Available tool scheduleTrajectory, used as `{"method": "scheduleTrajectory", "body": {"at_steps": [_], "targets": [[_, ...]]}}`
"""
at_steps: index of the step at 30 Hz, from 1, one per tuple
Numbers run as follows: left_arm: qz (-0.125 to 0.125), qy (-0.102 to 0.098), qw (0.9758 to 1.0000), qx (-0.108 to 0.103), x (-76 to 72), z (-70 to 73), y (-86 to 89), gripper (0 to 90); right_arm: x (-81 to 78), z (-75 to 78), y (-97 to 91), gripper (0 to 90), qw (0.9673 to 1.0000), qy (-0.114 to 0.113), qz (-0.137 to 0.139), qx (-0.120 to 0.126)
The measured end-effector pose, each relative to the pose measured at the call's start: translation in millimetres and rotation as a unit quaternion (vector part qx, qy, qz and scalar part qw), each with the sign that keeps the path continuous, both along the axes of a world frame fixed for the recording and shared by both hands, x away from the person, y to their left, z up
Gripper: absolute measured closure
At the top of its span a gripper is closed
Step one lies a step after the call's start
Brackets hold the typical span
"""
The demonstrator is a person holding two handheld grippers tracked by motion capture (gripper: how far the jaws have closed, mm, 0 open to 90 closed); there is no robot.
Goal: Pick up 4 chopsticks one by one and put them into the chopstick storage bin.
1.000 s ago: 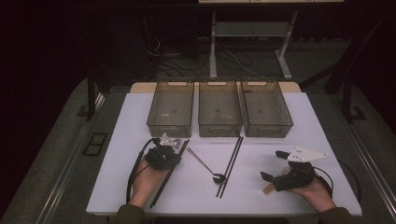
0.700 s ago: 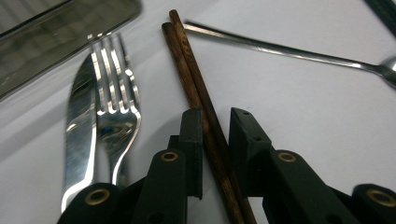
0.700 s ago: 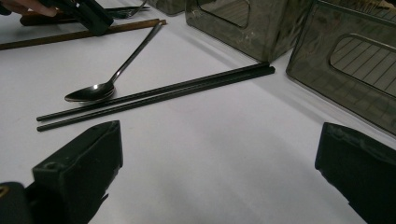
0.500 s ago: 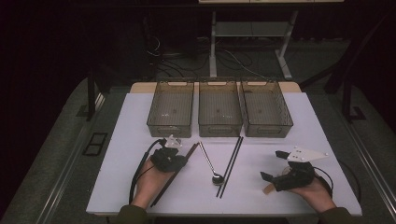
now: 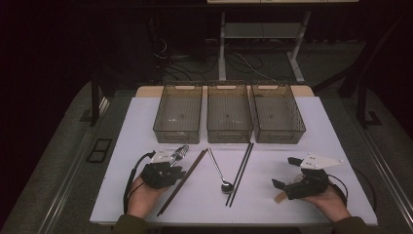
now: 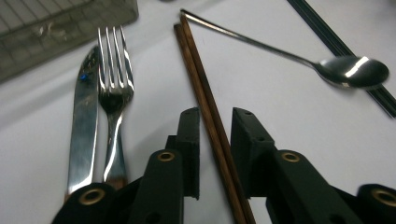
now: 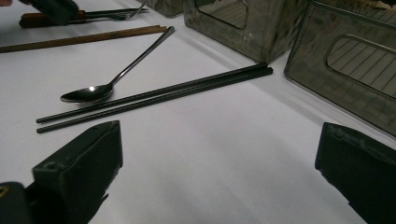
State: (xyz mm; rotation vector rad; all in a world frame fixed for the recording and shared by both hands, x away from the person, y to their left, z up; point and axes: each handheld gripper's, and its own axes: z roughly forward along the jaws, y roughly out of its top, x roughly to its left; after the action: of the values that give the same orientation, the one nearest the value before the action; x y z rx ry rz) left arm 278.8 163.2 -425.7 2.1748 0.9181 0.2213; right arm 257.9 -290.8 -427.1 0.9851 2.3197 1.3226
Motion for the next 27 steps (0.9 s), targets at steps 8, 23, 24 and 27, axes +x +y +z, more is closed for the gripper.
{"method": "scheduleTrajectory", "body": {"at_steps": [8,23,24,27], "targets": [[-0.001,0.021,0.9998,0.003,-9.2,-7.4,1.8,79.0,-0.4,0.1,0.5,1.0,1.0,-0.001,-0.002,-0.001],[-0.006,0.025,0.9991,0.033,-4.4,-13.5,-2.1,80.7,-0.4,0.1,0.5,1.0,1.0,-0.001,-0.002,-0.001],[-0.004,0.024,0.9991,0.034,-4.5,-13.4,-1.9,80.6,-0.4,0.1,0.4,1.0,1.0,-0.001,-0.002,-0.001],[0.001,0.023,0.9991,0.036,-4.6,-13.7,-1.5,80.5,-0.2,0.0,0.3,1.0,1.0,-0.001,-0.002,-0.001]]}}
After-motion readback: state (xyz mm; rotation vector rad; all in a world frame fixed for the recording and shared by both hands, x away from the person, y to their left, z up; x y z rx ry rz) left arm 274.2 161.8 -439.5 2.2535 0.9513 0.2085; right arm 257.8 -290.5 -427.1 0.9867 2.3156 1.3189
